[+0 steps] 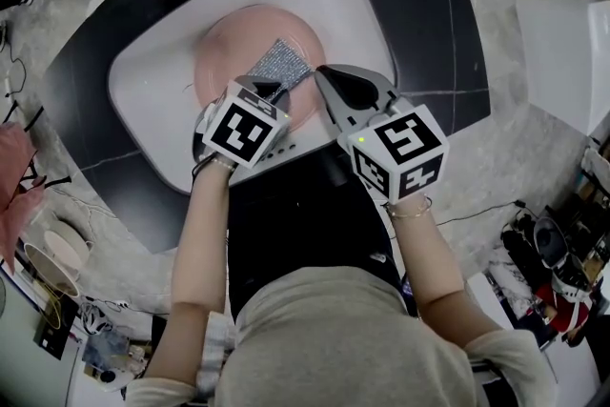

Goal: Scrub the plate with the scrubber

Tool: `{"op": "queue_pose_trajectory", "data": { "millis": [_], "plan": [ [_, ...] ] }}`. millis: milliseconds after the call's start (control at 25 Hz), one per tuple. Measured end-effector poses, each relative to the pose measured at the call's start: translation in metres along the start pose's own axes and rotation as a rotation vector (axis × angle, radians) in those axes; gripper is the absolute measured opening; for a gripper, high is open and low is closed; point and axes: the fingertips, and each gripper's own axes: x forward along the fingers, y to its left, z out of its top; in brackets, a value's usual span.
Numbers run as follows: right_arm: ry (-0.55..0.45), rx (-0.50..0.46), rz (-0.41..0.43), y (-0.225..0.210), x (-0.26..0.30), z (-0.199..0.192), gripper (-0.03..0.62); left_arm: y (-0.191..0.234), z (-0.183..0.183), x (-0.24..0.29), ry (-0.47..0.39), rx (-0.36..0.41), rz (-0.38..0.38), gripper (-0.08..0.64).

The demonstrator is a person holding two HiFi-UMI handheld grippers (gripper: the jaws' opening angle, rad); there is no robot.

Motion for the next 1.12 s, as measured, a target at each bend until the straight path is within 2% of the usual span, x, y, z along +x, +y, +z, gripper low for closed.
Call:
{"op": "queue_pose_trajectory", "data": {
  "millis": [320,520,680,1120],
  "plan": [
    [0.001,0.018,-0.011,-0.007,0.002,0.002,0.006,0.022,0.015,0.008,-0.01,-0.025,0.033,0.063],
    [0.001,0.02,-0.006,-0.006,0.005,0.003,0.006,0.046,0.019,0.007,-0.01,-0.038,0.088,0.063],
    [0.009,0.018,0.001,-0.004,0.009,0.001,0.006,0.063,0.014,0.002,0.01,-0.04,0.13,0.063],
    [0.032,-0.01,0.032,0.011,0.013,-0.004,0.006,0.087,-0.022,-0.016,0.063,-0.104,0.22,0.063]
  ]
}}
